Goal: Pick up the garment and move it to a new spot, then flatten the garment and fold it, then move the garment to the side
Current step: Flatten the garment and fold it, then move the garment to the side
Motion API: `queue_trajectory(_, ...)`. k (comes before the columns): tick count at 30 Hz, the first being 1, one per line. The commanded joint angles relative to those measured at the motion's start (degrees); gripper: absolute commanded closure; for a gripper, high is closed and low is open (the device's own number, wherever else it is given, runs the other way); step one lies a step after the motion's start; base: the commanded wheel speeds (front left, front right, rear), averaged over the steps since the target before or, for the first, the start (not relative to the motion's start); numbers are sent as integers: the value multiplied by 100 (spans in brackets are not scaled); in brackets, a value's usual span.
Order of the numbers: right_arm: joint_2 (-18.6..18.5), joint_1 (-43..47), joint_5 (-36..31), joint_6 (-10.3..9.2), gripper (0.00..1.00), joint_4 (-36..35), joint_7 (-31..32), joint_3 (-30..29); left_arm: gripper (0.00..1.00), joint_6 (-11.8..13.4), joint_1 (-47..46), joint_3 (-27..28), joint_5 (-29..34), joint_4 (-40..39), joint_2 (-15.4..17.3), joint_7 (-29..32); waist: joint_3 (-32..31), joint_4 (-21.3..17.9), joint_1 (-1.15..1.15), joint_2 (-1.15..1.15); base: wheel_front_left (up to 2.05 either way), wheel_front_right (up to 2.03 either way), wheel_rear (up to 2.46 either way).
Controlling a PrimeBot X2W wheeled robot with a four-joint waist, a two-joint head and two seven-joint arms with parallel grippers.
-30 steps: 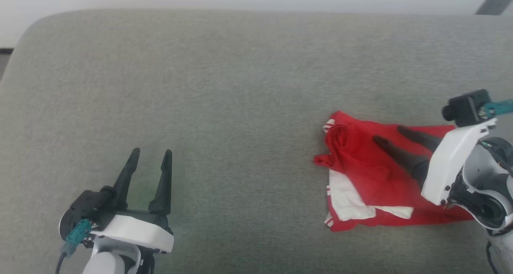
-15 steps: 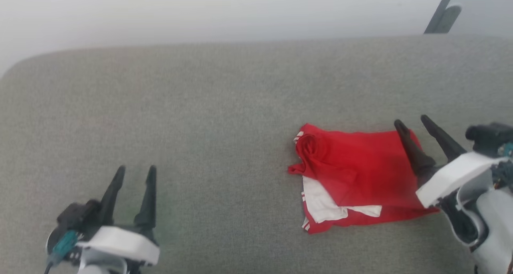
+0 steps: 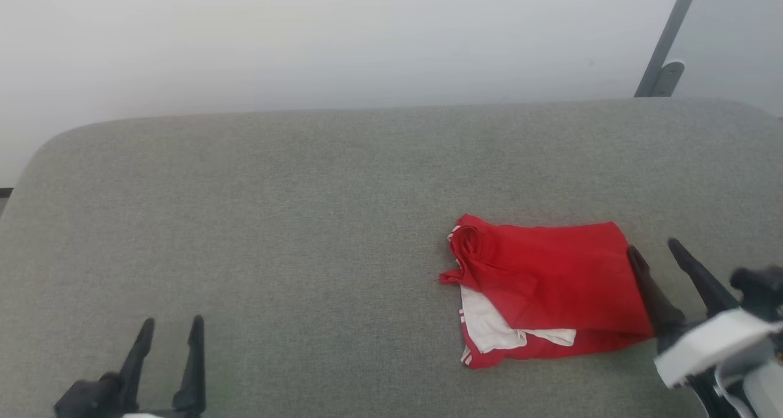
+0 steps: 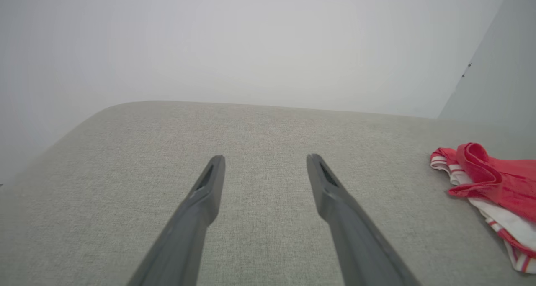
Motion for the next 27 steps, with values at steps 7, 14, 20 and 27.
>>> queue_trajectory(7,109,960,-334,1,0,-884,55,-803,0,-7,612,222,185,-539,-145,-26,-14,81,0,0,0,0,0)
queue_trajectory(14,447,1494,-625,1,0,-1633,438,-1449,0,-8,806,272,218,-759,-281,-26,-24,123,0,0,0,0,0)
queue_trajectory(20,679,1636,-792,1,0,-1960,718,-1608,0,-8,710,210,218,-771,-282,-26,-68,130,0,0,0,0,0)
queue_trajectory(27,796,1703,-755,1,0,-2136,885,-1737,0,-8,689,189,205,-783,-279,-26,-29,153,0,0,0,0,0)
